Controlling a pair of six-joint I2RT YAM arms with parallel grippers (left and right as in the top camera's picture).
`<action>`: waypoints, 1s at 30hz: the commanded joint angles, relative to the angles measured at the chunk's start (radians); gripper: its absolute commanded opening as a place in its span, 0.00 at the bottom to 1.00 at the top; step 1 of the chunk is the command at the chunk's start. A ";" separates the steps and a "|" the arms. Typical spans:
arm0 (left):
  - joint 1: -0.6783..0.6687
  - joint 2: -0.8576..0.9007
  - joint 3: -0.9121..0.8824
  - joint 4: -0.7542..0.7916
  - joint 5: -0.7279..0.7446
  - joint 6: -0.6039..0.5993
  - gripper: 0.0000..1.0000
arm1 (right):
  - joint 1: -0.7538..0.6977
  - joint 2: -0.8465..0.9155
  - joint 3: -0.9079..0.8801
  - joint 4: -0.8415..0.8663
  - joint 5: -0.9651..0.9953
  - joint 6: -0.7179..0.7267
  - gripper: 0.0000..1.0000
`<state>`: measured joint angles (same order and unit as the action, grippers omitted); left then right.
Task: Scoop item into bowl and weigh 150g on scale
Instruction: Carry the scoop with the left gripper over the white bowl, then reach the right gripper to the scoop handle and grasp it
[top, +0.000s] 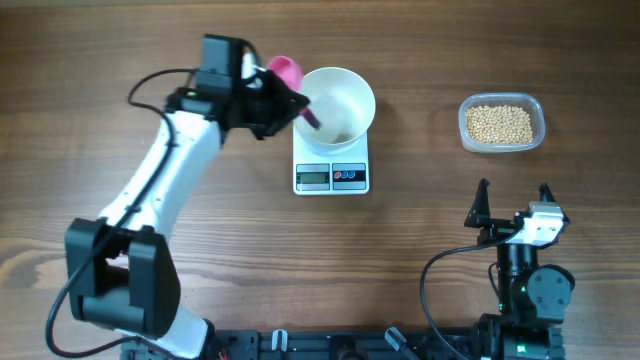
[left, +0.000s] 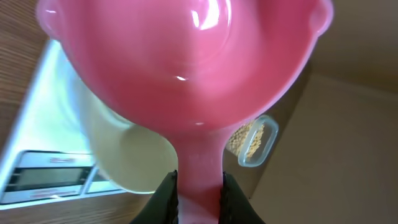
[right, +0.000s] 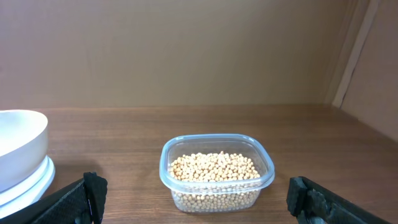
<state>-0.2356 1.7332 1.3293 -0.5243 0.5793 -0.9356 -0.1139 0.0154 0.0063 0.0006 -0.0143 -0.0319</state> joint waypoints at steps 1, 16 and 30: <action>-0.082 -0.021 0.046 0.001 -0.120 -0.037 0.04 | -0.002 -0.006 -0.001 0.006 0.019 -0.021 1.00; -0.240 -0.018 0.195 -0.161 -0.420 -0.098 0.04 | -0.002 0.074 -0.001 0.032 -0.416 1.287 1.00; -0.240 -0.018 0.195 -0.142 -0.372 -0.278 0.04 | 0.038 0.336 0.151 0.264 -0.642 0.963 0.98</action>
<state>-0.4732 1.7329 1.5063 -0.6872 0.1848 -1.1831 -0.1085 0.2417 0.0521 0.2523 -0.6102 1.0748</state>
